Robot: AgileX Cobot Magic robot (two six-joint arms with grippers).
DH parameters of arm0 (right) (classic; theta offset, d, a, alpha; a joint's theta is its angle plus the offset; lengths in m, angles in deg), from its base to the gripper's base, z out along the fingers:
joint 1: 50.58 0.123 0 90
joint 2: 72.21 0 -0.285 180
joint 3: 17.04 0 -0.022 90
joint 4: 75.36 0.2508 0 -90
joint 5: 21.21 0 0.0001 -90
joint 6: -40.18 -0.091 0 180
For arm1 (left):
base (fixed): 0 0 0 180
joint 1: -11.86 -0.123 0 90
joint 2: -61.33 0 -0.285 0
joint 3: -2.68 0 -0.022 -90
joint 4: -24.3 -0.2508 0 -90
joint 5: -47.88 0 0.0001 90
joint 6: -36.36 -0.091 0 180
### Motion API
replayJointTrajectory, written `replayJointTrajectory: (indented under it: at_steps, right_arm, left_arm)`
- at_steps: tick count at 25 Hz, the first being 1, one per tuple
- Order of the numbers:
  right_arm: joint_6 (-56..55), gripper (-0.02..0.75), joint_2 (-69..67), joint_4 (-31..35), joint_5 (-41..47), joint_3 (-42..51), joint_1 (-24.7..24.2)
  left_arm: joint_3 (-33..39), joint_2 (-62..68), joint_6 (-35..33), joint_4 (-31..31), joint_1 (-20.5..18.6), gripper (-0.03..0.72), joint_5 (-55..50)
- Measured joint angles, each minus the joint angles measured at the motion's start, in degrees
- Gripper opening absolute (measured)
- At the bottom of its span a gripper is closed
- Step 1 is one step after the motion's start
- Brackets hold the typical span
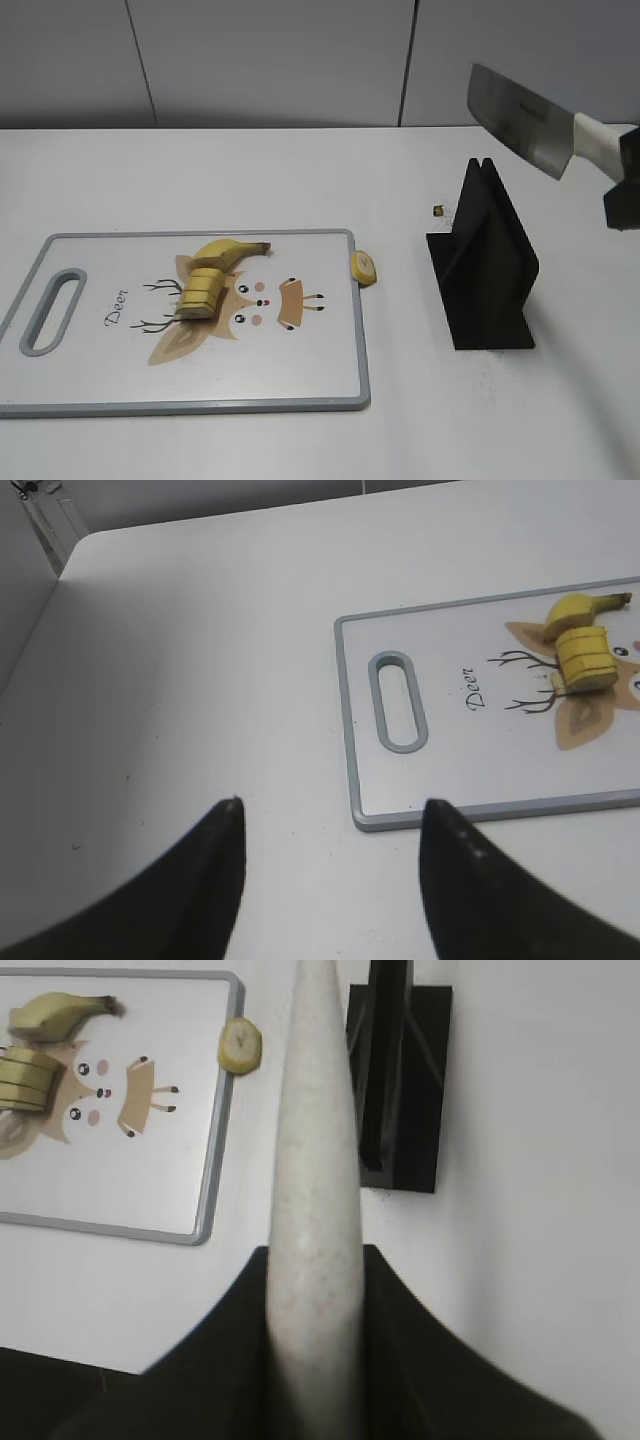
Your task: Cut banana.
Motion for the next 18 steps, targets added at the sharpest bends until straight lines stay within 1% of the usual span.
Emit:
replayJointTrajectory:
  at_steps: [9,11,14,16,18]
  right_arm:
    - [16.4,0.163,-0.3,-0.1,-0.2,-5.2,0.0]
    - [18.6,0.163,-1.5,-0.5,-0.5,-6.6,0.0]
    - [25.1,0.163,-5.3,-0.7,-1.0,-8.4,0.0]
    - [29.8,0.163,-8.8,-0.7,-1.2,-9.5,0.0]
    - [34.5,0.163,-12.2,-0.7,-1.8,-10.6,0.0]
  left_arm:
    - [-0.5,0.0,0.0,0.1,0.0,0.536,0.8]
    - [-1.1,0.1,0.0,0.4,0.0,0.536,1.3]
    - [-2.8,3.0,-0.3,2.1,0.0,0.536,2.9]
    - [-4.2,6.4,-2.2,4.2,0.0,0.536,5.3]
    - [-5.5,10.6,-5.7,6.6,0.0,0.536,7.7]
